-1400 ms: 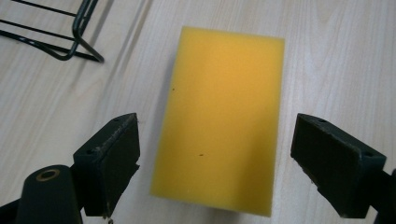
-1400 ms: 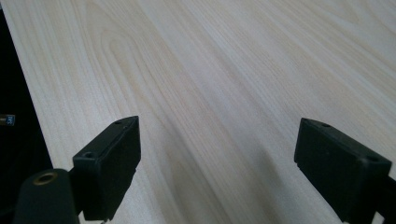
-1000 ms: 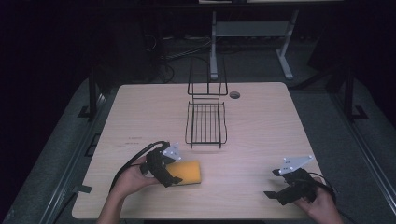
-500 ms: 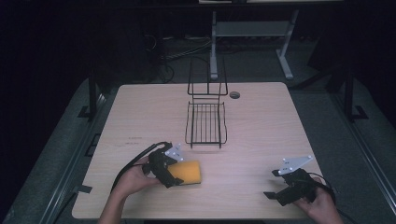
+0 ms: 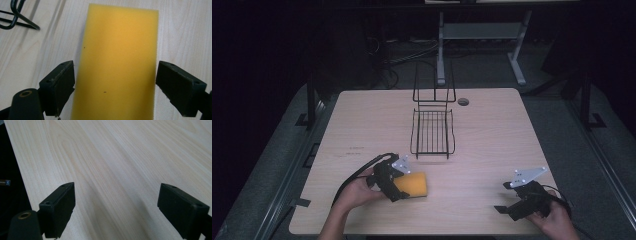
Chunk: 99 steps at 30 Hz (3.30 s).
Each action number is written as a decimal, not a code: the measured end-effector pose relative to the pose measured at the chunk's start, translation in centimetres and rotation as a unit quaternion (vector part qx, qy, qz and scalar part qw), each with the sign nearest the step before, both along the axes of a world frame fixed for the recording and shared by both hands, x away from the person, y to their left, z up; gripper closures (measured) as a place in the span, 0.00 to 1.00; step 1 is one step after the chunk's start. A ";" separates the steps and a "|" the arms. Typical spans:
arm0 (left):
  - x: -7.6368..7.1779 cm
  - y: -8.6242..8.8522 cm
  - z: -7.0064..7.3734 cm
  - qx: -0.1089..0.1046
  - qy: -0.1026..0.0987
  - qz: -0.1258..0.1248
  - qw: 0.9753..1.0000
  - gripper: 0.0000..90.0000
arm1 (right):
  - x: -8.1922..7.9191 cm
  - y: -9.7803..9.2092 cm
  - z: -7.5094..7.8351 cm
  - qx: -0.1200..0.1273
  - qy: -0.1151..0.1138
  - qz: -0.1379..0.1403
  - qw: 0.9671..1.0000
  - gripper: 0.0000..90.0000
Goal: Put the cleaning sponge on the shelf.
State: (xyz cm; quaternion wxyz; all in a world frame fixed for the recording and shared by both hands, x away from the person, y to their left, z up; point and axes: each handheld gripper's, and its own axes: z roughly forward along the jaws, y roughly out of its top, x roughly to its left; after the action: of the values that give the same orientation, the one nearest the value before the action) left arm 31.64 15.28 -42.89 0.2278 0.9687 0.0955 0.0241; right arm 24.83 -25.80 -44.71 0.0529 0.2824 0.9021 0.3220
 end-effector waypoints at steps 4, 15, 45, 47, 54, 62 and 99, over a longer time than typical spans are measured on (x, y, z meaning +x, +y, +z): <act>0.1 -0.2 -0.2 0.003 0.001 -0.001 1.000 0.17 | 0.0 0.0 0.0 0.000 0.000 0.001 1.000 0.16; 0.2 -0.7 -0.7 0.013 0.007 -0.008 1.000 0.17 | -0.1 0.0 0.1 0.000 0.001 0.003 1.000 0.16; 0.2 -1.3 -1.2 0.025 0.001 -0.024 0.999 0.24 | -0.2 -0.7 0.6 0.004 -0.011 -0.010 1.000 0.16; 0.1 -1.3 -1.1 0.027 -0.002 -0.026 0.999 0.24 | -0.2 -0.6 0.5 0.003 -0.013 -0.009 1.000 0.16; 0.2 -1.1 -0.7 0.008 0.004 -0.031 0.999 0.24 | -0.1 -0.5 0.5 0.003 -0.012 -0.010 1.000 0.16; 0.5 -1.2 0.1 0.006 0.003 -0.034 0.999 0.24 | 0.1 -0.3 0.3 0.002 -0.005 -0.005 1.000 0.16; 3.0 -3.1 4.6 -0.023 -0.012 -0.047 0.999 0.24 | -0.1 0.4 -0.1 0.000 0.002 0.008 1.000 0.16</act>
State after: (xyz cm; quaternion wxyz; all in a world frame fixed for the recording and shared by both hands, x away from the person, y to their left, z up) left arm 34.67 12.21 -38.28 0.2518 0.9663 0.0476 0.0233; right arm 24.76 -25.39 -44.79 0.0489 0.2755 0.9045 0.3217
